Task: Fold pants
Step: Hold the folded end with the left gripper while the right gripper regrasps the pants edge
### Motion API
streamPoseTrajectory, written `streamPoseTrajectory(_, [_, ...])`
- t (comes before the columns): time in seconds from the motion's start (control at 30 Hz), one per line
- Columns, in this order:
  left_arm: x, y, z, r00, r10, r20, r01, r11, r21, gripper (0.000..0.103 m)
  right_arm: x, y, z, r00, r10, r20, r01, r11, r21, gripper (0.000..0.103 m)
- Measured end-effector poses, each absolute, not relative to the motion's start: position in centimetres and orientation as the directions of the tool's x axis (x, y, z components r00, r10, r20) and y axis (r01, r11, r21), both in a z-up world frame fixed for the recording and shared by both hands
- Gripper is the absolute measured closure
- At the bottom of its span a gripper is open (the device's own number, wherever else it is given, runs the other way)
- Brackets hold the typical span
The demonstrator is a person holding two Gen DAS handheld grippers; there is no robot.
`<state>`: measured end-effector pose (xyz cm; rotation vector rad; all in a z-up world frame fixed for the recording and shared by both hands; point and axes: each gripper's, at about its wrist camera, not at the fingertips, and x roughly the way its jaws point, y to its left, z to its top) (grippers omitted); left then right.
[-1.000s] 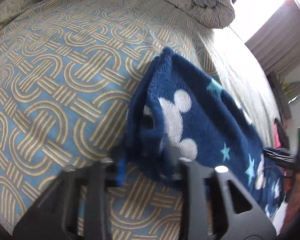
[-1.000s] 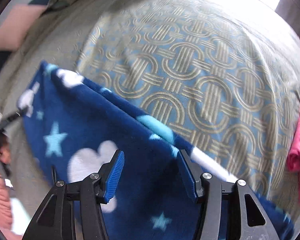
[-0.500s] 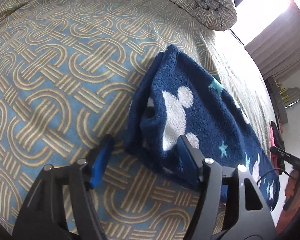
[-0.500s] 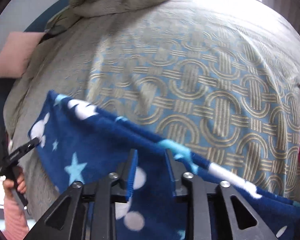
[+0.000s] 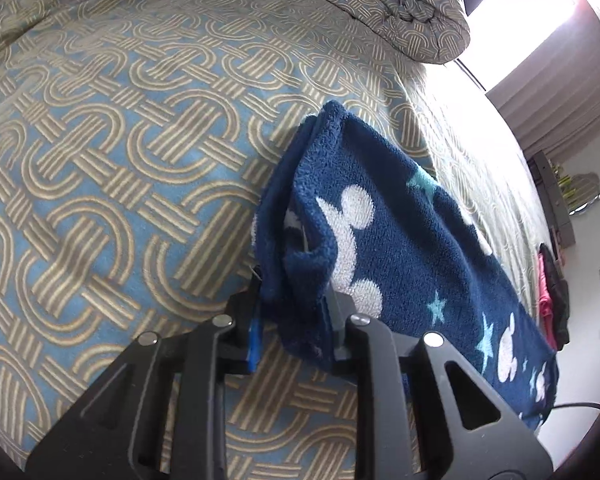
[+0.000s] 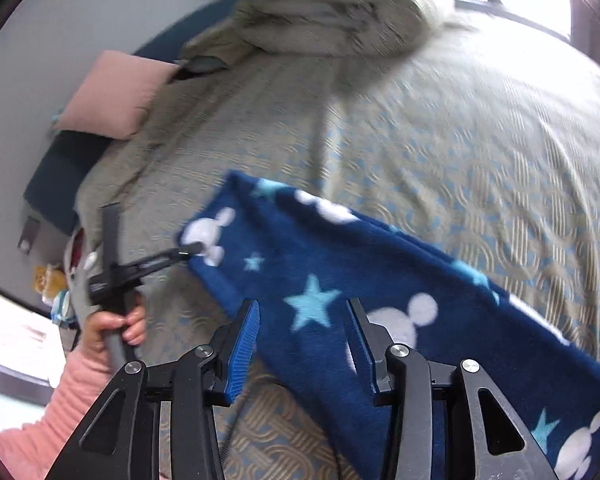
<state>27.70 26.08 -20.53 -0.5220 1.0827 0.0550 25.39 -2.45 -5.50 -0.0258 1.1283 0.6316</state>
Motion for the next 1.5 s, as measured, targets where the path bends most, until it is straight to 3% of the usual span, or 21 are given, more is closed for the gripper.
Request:
streamPoseTrajectory(0.07, [27.7, 25.7, -20.4, 0.479, -0.186, -0.858, -0.284, 0.892, -0.352, 0.078, 23.3, -1.6, -2.0, 0.318, 0.521, -0.792, -0.545, 0.784, 0.297, 0.058])
streamPoseTrajectory(0.17, [27.7, 25.1, -20.0, 0.484, -0.152, -0.862, -0.271, 0.911, -0.313, 0.078, 21.2, -1.5, 1.1, 0.327, 0.618, -0.715, -0.587, 0.726, 0.359, 0.044])
streamPoseTrajectory(0.27, [27.6, 25.0, -19.8, 0.491, -0.142, -0.860, -0.274, 0.912, -0.307, 0.078, 21.0, -1.7, 0.8, 0.337, 0.617, -0.711, -0.549, 0.742, 0.383, 0.039])
streamPoseTrajectory(0.43, [27.5, 24.8, -19.2, 0.502, -0.135, -0.855, -0.267, 0.916, -0.301, 0.078, 23.8, -3.0, -9.5, 0.247, 0.363, -0.898, -0.284, 0.914, 0.291, 0.039])
streamPoseTrajectory(0.5, [27.3, 24.7, -19.0, 0.507, -0.131, -0.852, -0.262, 0.918, -0.297, 0.078, 24.8, -4.2, -14.8, 0.166, 0.283, -0.945, -0.179, 0.951, 0.253, 0.047])
streamPoseTrajectory(0.53, [27.3, 24.7, -18.8, 0.512, -0.130, -0.849, -0.257, 0.920, -0.296, 0.078, 25.3, -4.8, -16.6, 0.139, 0.278, -0.950, -0.136, 0.956, 0.260, 0.056])
streamPoseTrajectory(0.7, [27.2, 24.3, -18.2, 0.523, -0.119, -0.844, -0.237, 0.931, -0.278, 0.078, 26.2, -6.5, -20.1, 0.097, 0.310, -0.946, -0.029, 0.951, 0.308, 0.061])
streamPoseTrajectory(0.93, [27.8, 23.7, -17.8, 0.509, -0.090, -0.856, -0.231, 0.944, -0.237, 0.078, 26.4, -7.2, -18.2, 0.162, 0.330, -0.930, -0.056, 0.944, 0.325, 0.061])
streamPoseTrajectory(1.13, [28.5, 23.7, -19.9, 0.452, -0.058, -0.890, -0.246, 0.951, -0.187, 0.077, 23.5, -10.7, -11.5, 0.315, 0.284, -0.906, -0.045, 0.958, 0.284, 0.061])
streamPoseTrajectory(1.27, [28.7, 23.7, -20.0, 0.453, -0.053, -0.890, -0.247, 0.952, -0.183, 0.077, 17.5, -15.1, -8.3, 0.409, 0.123, -0.904, -0.017, 0.992, 0.128, 0.059])
streamPoseTrajectory(1.4, [28.9, 23.3, -20.0, 0.450, -0.042, -0.892, -0.232, 0.959, -0.162, 0.077, 9.5, -19.3, -8.6, 0.448, -0.071, -0.891, 0.002, 0.997, -0.078, 0.056])
streamPoseTrajectory(1.5, [28.9, 23.2, -20.0, 0.454, -0.042, -0.890, -0.218, 0.963, -0.157, 0.076, 4.3, -21.7, -9.8, 0.405, -0.071, -0.911, 0.025, 0.997, -0.066, 0.056])
